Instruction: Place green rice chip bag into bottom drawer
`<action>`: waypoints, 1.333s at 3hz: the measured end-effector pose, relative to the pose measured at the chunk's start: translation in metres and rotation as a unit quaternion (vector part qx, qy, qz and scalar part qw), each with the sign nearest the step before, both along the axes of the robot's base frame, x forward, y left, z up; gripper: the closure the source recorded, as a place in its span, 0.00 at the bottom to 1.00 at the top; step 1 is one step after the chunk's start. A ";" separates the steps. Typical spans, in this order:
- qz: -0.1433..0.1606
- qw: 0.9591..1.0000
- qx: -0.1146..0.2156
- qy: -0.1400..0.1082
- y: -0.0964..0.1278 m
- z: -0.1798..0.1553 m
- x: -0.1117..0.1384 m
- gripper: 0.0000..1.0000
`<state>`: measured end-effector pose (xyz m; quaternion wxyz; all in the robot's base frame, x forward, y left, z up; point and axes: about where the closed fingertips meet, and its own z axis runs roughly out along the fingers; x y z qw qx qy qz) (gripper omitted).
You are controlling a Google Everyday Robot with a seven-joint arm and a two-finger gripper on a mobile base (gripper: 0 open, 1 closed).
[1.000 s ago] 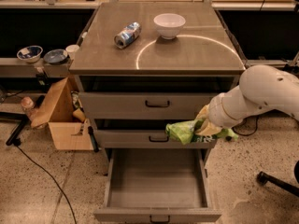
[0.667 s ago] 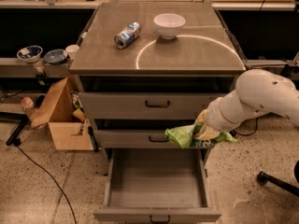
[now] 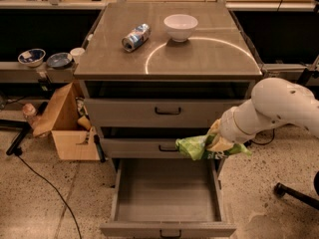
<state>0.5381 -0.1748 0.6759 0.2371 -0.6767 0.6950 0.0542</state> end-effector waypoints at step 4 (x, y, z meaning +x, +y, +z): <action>-0.064 0.997 -0.022 0.023 0.015 -0.145 -0.025 1.00</action>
Offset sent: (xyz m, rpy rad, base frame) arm -0.0205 0.0051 -0.0973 0.0181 0.0664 -0.1204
